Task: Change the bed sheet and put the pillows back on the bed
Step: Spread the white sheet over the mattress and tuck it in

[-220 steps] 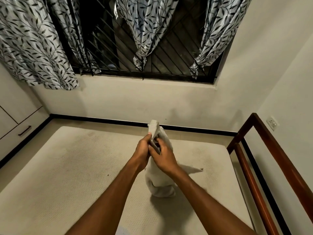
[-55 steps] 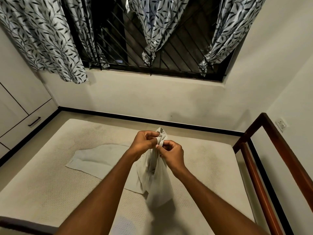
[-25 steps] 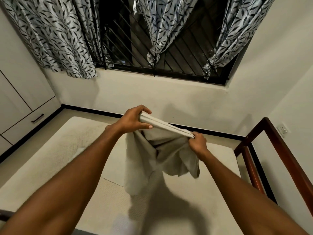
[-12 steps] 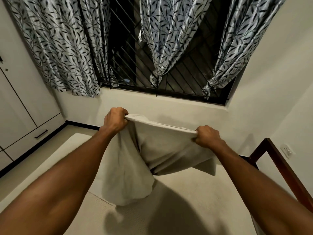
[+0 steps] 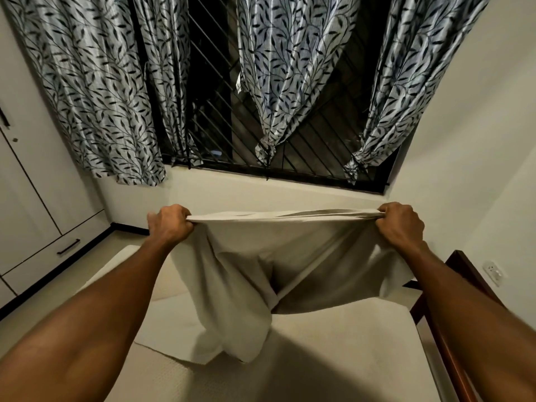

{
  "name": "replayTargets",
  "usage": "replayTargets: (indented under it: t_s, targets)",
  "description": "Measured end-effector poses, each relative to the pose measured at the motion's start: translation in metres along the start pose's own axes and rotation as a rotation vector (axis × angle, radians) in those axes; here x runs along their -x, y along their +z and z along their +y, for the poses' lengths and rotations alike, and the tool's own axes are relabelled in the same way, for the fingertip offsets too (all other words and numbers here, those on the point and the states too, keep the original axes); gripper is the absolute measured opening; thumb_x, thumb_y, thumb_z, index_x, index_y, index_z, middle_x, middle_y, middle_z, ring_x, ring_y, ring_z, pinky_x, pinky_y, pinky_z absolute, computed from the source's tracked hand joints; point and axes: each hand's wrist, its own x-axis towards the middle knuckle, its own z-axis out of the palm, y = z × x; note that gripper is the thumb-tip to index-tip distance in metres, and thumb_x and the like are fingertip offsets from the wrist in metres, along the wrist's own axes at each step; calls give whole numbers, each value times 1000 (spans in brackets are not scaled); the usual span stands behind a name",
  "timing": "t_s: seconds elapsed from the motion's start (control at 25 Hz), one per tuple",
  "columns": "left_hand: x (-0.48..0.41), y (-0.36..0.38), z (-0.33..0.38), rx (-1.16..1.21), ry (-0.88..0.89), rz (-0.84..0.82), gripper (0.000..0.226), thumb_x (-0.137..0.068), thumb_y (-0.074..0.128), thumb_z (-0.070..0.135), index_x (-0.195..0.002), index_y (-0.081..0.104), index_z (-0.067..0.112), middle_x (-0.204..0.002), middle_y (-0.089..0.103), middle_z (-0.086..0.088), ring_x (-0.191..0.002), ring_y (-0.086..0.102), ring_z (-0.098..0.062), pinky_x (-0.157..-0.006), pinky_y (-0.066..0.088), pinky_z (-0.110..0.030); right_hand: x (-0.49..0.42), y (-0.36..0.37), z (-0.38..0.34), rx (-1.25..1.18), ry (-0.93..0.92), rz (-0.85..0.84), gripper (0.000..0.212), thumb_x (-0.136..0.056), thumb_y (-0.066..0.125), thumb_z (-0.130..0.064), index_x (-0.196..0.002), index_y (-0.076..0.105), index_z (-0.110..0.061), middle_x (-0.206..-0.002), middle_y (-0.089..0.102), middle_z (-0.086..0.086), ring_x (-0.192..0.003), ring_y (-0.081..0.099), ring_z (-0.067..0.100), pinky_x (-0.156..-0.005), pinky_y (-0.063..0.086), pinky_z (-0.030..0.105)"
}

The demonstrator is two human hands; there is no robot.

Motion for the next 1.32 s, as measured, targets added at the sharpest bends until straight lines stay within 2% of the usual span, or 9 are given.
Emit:
replayTargets:
  t_s: [0.12, 0.28, 0.4, 0.52, 0.72, 0.88, 1.04, 1.2, 1.32]
  targets:
    - [-18, -28, 12, 8, -59, 96, 17, -91, 61, 25, -99, 75, 27, -90, 71, -6, -92, 61, -29, -85, 28, -42, -16, -23, -3, -56, 63, 113, 38, -88, 63, -12, -124, 75, -21, -116, 71, 23, -103, 67, 47, -90, 57, 50]
    - [-46, -64, 34, 390, -228, 20, 19, -89, 56, 21, -95, 70, 10, -97, 68, -23, -87, 66, -38, -74, 54, -41, -43, -49, 6, 15, 295, -81, 38, -95, 55, -22, -129, 66, -11, -121, 66, 22, -107, 65, 43, -93, 52, 46]
    - [-54, -79, 80, 1187, -402, -209, 13, -92, 56, 2, -91, 66, 10, -83, 73, -16, -69, 62, -23, -41, 56, -33, -40, -55, 0, -538, 605, -487, 29, -102, 44, -23, -116, 58, -2, -92, 58, 19, -70, 61, 34, -66, 57, 41]
    - [-68, -83, 115, 1598, -499, -275, 25, -100, 46, 2, -102, 69, 13, -86, 75, -10, -80, 67, -26, -39, 58, -43, -38, -60, -11, -1143, 819, -587, 28, -108, 41, -26, -110, 57, -2, -103, 65, 23, -79, 69, 47, -48, 58, 63]
    - [-99, -93, 134, 1074, -193, 144, 51, -86, 40, 29, -129, 62, 14, -130, 66, -17, -117, 64, -37, -94, 56, -44, -69, -84, -26, -1524, 701, -43, 19, -99, 54, -21, -107, 70, -19, -101, 73, 13, -89, 70, 31, -61, 63, 50]
    - [-116, -185, 163, 903, 109, 473, 47, -100, 38, 8, -145, 49, 5, -170, 26, -13, -151, 36, -28, -120, 29, -28, -99, -127, -36, -1174, 284, 484, 44, -100, 44, -38, -136, 64, -22, -135, 64, 8, -113, 61, 18, -99, 52, 32]
    - [-135, -217, 151, 798, -3, 453, 36, -102, 44, 13, -134, 59, 3, -139, 59, -26, -129, 56, -40, -104, 46, -42, -122, -140, -17, -554, 210, 350, 44, -101, 46, -25, -144, 53, -23, -144, 55, 16, -127, 57, 33, -104, 50, 46]
    - [-116, -165, 161, 1109, -211, -27, 34, -101, 47, 2, -132, 58, -1, -139, 59, -27, -100, 69, -38, -72, 65, -43, -120, -156, -31, -1221, 649, 112, 25, -98, 47, -7, -112, 67, -12, -107, 66, 16, -88, 66, 35, -51, 60, 59]
    - [-101, -138, 183, 1210, -232, 158, 31, -99, 44, 6, -125, 60, 6, -134, 62, -21, -112, 65, -40, -82, 60, -42, -113, -155, -37, -1375, 565, 384, 25, -100, 46, -27, -98, 69, -17, -102, 70, 5, -84, 66, 24, -63, 62, 31]
